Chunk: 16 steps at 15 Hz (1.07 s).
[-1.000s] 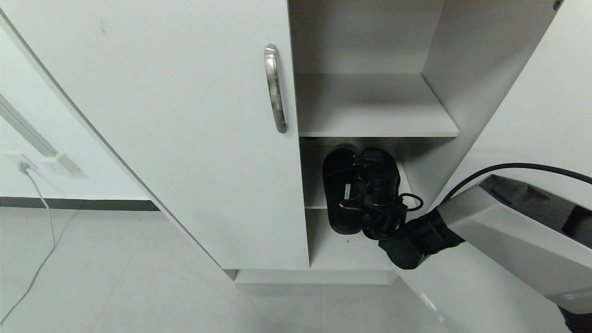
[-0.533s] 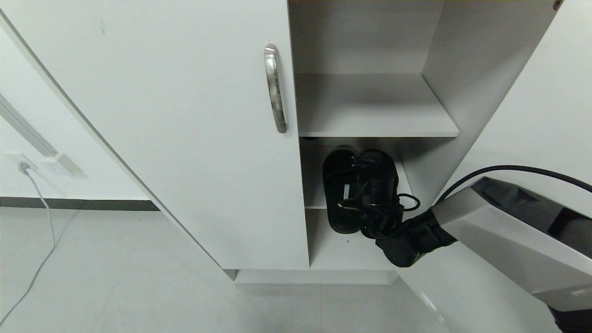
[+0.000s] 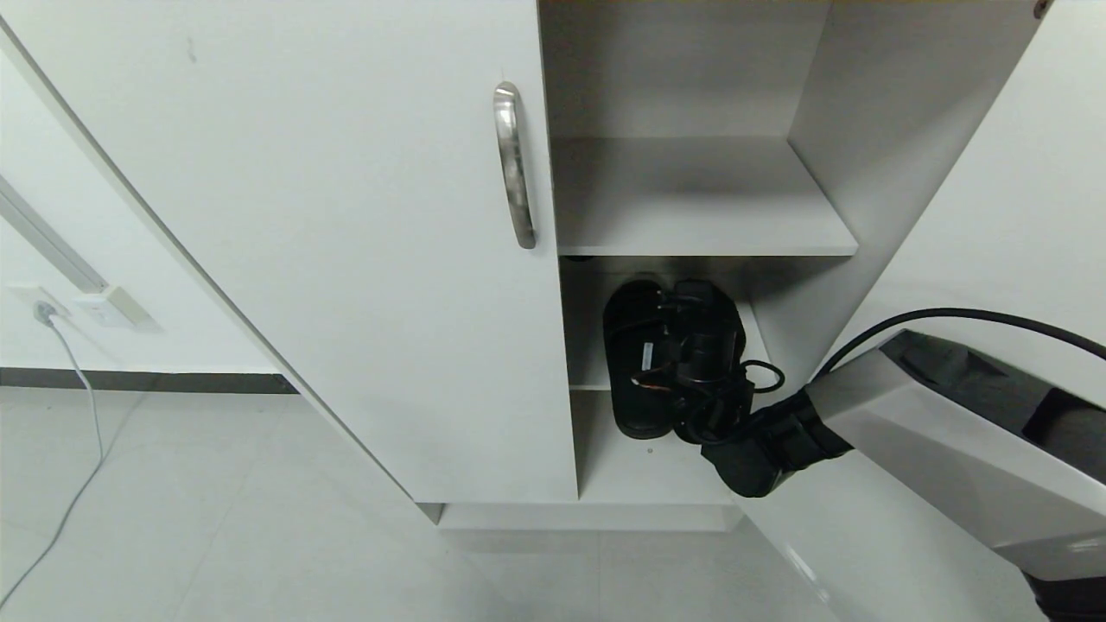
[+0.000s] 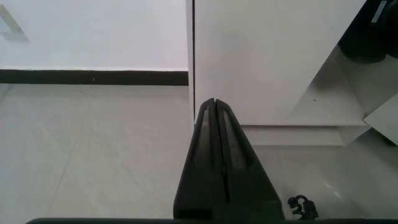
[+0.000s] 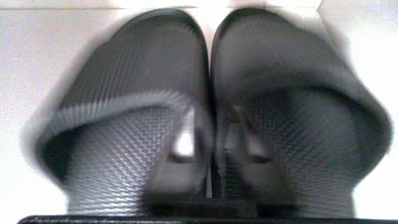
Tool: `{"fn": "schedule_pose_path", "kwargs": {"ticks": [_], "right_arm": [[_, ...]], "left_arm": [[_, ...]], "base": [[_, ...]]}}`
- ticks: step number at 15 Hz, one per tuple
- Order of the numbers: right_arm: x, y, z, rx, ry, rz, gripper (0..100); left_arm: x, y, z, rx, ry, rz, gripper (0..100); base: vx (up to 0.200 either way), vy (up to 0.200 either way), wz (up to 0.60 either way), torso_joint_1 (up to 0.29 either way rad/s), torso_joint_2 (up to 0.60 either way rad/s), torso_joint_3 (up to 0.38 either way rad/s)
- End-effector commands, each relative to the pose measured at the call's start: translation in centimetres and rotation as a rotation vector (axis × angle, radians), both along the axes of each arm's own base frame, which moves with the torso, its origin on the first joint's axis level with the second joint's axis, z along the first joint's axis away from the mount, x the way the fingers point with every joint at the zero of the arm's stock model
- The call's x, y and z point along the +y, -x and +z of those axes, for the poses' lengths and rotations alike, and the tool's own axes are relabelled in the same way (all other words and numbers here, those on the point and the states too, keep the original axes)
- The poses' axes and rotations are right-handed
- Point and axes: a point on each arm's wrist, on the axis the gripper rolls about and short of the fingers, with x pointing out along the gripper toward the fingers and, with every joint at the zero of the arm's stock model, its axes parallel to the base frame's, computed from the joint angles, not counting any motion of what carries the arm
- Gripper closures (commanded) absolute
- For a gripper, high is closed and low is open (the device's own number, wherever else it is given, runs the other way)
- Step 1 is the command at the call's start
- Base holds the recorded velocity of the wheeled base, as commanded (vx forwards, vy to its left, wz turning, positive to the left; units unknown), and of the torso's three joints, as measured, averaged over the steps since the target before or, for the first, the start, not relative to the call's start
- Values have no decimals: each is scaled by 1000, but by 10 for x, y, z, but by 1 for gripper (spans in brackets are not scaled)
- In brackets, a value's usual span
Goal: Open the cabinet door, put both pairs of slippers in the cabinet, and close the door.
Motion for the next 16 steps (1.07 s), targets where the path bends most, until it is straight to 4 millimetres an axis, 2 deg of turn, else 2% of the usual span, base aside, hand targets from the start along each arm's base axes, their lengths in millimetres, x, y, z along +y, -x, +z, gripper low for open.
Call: {"fn": "schedule_pose_path", "kwargs": {"ticks": [1, 3, 6, 9, 13, 14, 16], "right_arm": [[0, 0, 0, -1, 0, 0, 0], [-1, 5, -1, 12, 12, 2, 0], [-6, 25, 11, 22, 25, 20, 0], [-9, 58, 23, 29, 31, 60, 0], [-20, 112, 18, 47, 49, 132, 0], [-23, 122, 16, 55, 57, 149, 0], [-24, 128, 12, 64, 68, 170, 0]], "left_arm": [[0, 0, 0, 1, 1, 1, 100], [0, 0, 0, 1, 1, 1, 100], [0, 0, 0, 1, 1, 1, 100], [0, 0, 0, 1, 1, 1, 100], [0, 0, 0, 1, 1, 1, 100], [0, 0, 0, 1, 1, 1, 100], [0, 0, 0, 1, 1, 1, 100]], "base": [[0, 0, 0, 0, 0, 0], [0, 0, 0, 0, 0, 0], [0, 0, 0, 0, 0, 0], [0, 0, 0, 0, 0, 0], [0, 0, 0, 0, 0, 0], [0, 0, 0, 0, 0, 0], [0, 0, 0, 0, 0, 0]]}}
